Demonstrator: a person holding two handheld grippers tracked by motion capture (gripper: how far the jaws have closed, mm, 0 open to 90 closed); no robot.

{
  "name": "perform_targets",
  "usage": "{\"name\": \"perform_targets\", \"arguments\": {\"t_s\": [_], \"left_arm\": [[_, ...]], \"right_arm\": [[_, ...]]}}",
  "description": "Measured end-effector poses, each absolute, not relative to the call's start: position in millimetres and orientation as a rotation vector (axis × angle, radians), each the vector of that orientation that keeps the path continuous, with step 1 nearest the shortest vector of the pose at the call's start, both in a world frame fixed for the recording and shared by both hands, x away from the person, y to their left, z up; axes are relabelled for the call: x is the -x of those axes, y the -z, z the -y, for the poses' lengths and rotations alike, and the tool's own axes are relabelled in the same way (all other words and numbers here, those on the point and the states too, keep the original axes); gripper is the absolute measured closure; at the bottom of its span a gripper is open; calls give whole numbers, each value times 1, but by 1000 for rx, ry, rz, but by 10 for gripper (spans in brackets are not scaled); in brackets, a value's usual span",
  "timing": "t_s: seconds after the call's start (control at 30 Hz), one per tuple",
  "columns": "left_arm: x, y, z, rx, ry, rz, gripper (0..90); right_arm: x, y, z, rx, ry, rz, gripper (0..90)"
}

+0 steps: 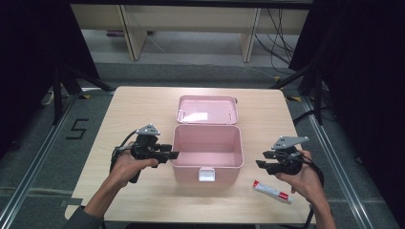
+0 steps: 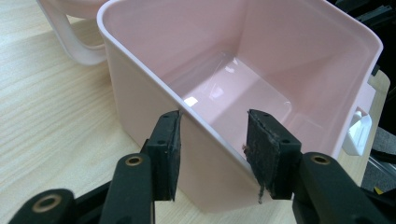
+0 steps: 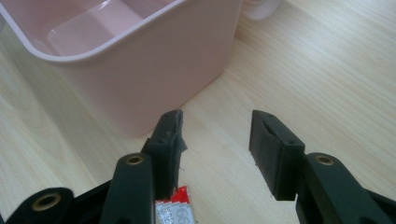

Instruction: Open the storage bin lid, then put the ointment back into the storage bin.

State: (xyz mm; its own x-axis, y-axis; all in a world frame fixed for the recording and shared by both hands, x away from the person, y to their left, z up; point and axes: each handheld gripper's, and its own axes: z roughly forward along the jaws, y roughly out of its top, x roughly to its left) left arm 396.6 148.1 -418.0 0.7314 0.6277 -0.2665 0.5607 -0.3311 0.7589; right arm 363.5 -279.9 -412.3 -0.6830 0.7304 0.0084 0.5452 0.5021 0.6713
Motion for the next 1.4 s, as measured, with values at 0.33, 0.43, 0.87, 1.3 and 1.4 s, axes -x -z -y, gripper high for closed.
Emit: {"name": "perform_targets", "arguments": {"t_s": [0.33,0.43,0.87,1.3,1.4], "left_arm": [[-398,418,-148,-2015,-82,-908,547],[-398,419,-147,-2018,-87,-909,545],[-397,418,-146,-2023,-83,-906,540],[-396,419,-146,-2018,-100,-909,538],[-396,419,-146,-2021,-96,-904,538]], "right_arm": [[-362,418,285,-1035,-938,-2477,445],[-360,421,286,-1019,-904,-2508,410],[-355,427,285,-981,-845,-2582,333],[-346,430,289,-1002,-721,-2625,345],[-343,430,291,-967,-682,-2634,351]]}}
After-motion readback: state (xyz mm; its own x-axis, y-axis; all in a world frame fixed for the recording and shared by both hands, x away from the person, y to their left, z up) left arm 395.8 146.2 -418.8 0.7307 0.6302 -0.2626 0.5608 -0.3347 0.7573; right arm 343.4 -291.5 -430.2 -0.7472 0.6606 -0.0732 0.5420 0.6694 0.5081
